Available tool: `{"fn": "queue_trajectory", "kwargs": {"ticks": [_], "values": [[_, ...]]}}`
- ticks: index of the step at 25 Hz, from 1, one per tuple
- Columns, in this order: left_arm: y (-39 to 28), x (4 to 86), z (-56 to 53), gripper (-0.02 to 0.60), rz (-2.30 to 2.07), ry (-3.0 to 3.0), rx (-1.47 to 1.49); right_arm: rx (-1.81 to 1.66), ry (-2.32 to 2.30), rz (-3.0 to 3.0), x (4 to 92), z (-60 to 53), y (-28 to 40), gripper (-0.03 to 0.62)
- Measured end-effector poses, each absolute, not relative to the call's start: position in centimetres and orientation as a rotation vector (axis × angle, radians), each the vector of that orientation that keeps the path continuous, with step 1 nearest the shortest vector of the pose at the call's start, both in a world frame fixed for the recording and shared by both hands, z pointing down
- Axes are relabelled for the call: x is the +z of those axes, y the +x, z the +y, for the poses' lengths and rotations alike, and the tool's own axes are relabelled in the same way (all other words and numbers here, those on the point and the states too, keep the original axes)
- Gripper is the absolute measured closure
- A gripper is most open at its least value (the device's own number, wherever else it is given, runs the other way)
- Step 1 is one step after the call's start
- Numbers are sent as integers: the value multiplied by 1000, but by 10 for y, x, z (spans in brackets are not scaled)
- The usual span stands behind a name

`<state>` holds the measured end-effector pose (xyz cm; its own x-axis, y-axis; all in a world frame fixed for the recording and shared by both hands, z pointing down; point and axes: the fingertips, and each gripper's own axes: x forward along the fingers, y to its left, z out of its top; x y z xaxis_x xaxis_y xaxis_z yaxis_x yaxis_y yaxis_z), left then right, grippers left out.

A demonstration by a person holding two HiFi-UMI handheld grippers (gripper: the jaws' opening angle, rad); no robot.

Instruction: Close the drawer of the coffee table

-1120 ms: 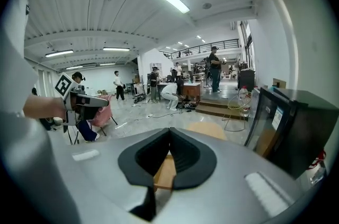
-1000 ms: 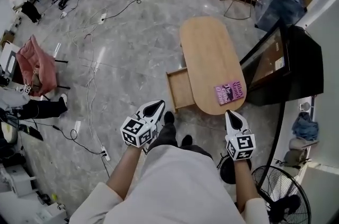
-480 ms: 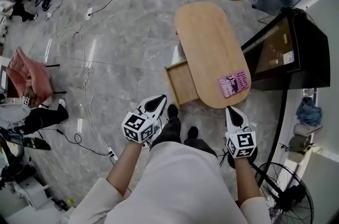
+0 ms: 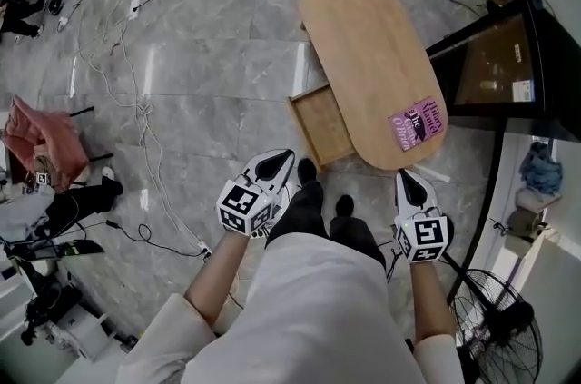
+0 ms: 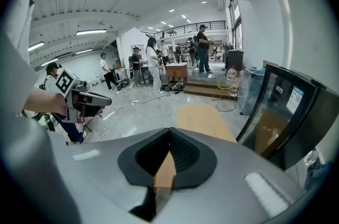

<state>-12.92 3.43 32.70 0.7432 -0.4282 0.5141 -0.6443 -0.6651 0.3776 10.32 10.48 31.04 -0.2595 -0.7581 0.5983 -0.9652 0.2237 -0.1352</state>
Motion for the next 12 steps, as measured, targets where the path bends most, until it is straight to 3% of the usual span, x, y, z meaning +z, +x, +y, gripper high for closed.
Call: {"fn": "queue_trajectory", "kwargs": {"ticks": [12], "values": [[-159,400,12,575,-766,2254,567,803,1528,-2025,365,81,62,583]]}}
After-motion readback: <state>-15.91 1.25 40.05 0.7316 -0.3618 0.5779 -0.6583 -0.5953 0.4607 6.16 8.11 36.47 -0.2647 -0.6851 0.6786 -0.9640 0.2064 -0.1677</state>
